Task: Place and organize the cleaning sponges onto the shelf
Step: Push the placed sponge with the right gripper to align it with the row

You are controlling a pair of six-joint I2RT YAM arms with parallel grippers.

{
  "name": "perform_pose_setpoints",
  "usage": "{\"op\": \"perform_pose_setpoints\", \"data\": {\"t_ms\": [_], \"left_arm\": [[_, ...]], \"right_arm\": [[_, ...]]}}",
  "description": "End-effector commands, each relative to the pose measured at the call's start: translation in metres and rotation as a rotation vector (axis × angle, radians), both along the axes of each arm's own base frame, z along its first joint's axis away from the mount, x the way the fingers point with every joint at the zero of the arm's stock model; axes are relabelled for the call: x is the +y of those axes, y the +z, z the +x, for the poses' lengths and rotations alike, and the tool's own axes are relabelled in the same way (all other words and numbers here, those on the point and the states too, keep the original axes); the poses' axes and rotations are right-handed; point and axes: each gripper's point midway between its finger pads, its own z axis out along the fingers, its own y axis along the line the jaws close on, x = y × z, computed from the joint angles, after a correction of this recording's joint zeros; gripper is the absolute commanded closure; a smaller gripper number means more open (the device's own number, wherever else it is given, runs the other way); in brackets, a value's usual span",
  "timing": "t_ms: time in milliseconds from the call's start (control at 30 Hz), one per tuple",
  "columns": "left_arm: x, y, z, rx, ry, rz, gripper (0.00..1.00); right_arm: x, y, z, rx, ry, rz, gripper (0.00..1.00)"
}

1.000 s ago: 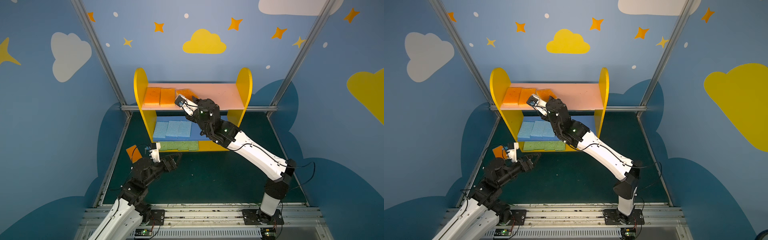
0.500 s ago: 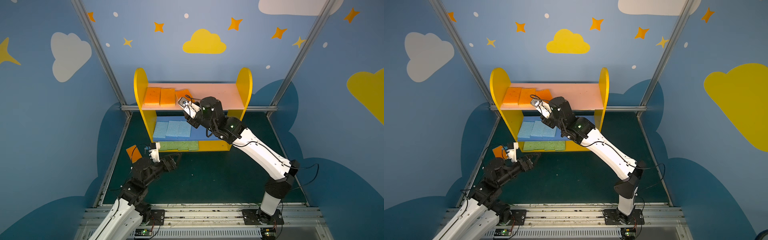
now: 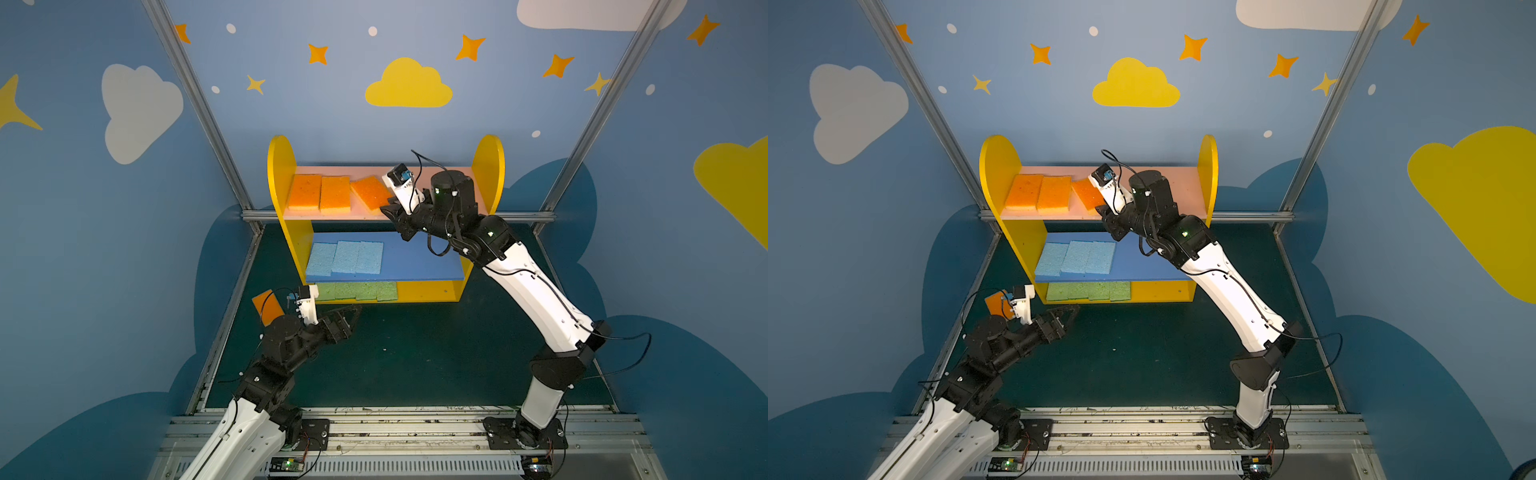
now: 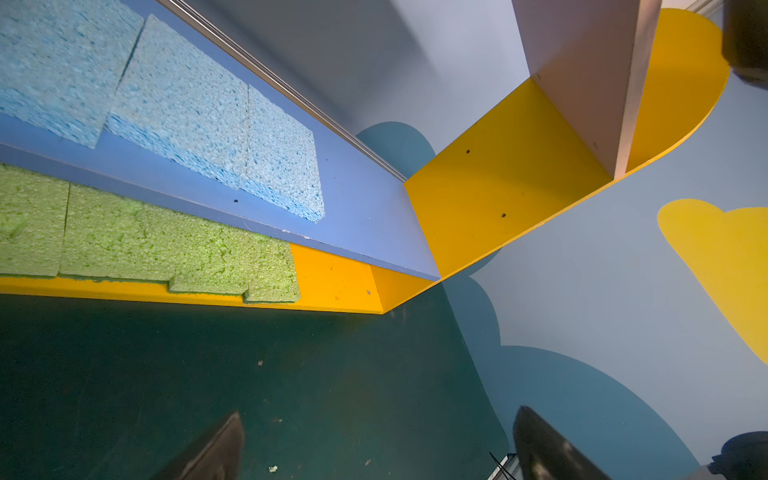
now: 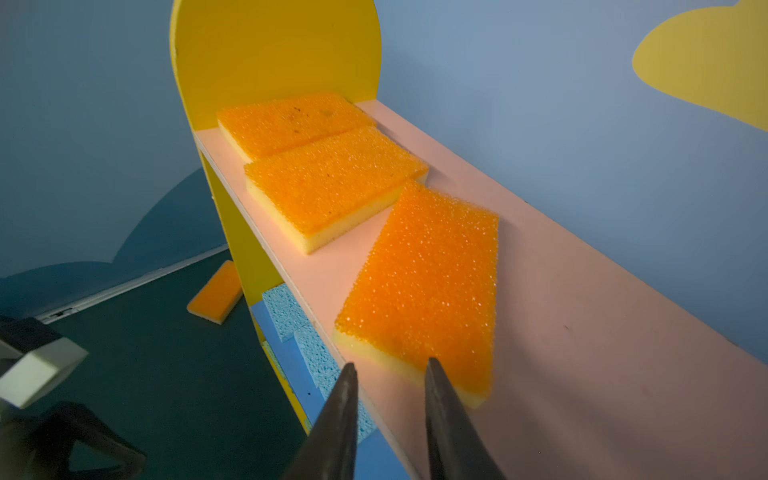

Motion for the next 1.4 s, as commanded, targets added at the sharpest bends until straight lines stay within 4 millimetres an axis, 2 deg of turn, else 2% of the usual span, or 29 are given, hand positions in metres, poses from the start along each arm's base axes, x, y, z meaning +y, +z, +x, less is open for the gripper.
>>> {"op": "perform_pose_setpoints", "data": {"t_ms": [0, 67, 333, 567, 933, 1133, 1233, 1367], "left_arm": [[0.000, 0.013, -0.001, -0.035, -0.011, 0.002, 0.00], [0.001, 0.013, -0.001, -0.034, -0.009, 0.002, 0.00], [0.001, 0.013, -0.001, -0.030, -0.011, 0.000, 0.00], [0.003, 0.012, -0.002, -0.027, -0.005, 0.000, 0.00], [0.008, 0.012, -0.002, -0.013, 0.010, -0.003, 0.00], [0.016, 0.008, -0.003, 0.011, 0.044, -0.001, 0.00], [0.020, 0.004, -0.003, 0.027, 0.062, -0.006, 0.00], [0.022, -0.004, -0.002, 0.050, 0.076, -0.017, 0.00]], "right_arm": [[0.008, 0.000, -0.006, 0.063, 0.051, 0.039, 0.77], [0.009, 0.002, -0.007, 0.071, 0.060, 0.052, 0.81], [0.011, 0.001, 0.000, 0.111, 0.061, 0.068, 0.86], [0.024, -0.012, 0.001, 0.197, 0.116, 0.065, 1.00], [0.041, -0.015, 0.002, 0.245, 0.169, 0.113, 1.00], [0.047, -0.011, -0.002, 0.256, 0.211, 0.143, 1.00], [0.043, -0.001, -0.006, 0.261, 0.235, 0.169, 1.00], [0.019, 0.020, 0.003, 0.316, 0.235, 0.260, 1.00]]}}
